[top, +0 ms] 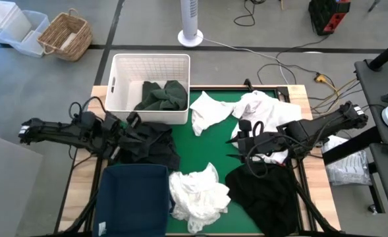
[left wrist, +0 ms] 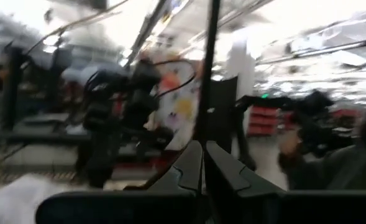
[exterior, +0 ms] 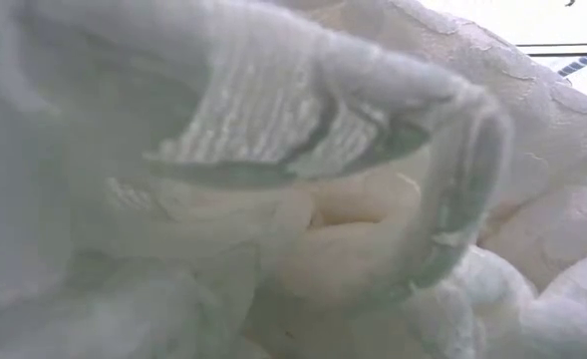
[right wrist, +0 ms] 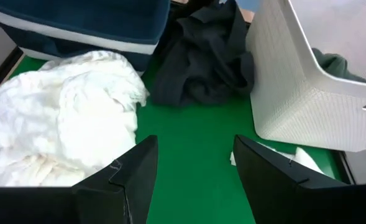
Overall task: Sort clothes
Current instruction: Put the white dress into the blue bin
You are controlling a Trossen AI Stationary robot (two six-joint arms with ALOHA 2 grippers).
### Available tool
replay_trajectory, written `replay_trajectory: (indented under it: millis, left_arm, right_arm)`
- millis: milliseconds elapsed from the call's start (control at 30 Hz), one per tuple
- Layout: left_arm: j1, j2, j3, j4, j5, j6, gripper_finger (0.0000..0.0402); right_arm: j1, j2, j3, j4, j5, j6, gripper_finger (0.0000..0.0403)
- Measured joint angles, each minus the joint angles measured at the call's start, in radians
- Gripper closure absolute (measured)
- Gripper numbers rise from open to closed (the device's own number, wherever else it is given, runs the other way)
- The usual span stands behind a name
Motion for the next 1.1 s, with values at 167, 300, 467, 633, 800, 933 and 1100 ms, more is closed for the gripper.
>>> replay_trajectory:
  millis: [167, 300, 467, 633, 800, 933, 1100]
  left_arm:
    - [-0.099, 0.090, 0.125, -0.266, -0.254, 0.020, 0.0401]
    - [-0.178, 0.174, 0.262, -0.447, -0.377, 0.024, 0.0401]
    - [-0.245, 0.278, 0.401, -0.557, -0.389, 0.055, 0.0402]
    - [-0.298, 0.372, 0.492, -0.608, -0.391, 0.086, 0.0401]
    - [-0.339, 0.455, 0.532, -0.605, -0.391, 0.130, 0.0401]
    - [-0.357, 0.512, 0.542, -0.591, -0.391, 0.140, 0.0402]
    - [-0.357, 0.582, 0.541, -0.537, -0.391, 0.140, 0.0401]
  right_arm:
    - [0.001, -0.036, -0.067, 0.056, 0.000, -0.006, 0.0197]
    - [0.001, -0.066, -0.103, 0.074, 0.000, 0.004, 0.0199]
    - [0.001, -0.100, -0.137, 0.090, 0.000, 0.006, 0.0198]
    - [0.001, -0.111, -0.142, 0.091, 0.000, 0.017, 0.0198]
    - [0.001, -0.111, -0.141, 0.092, -0.001, 0.022, 0.0193]
    - [0.007, -0.111, -0.143, 0.078, -0.001, 0.047, 0.0186]
    - [0.038, -0.112, -0.143, 0.035, -0.001, 0.102, 0.0175]
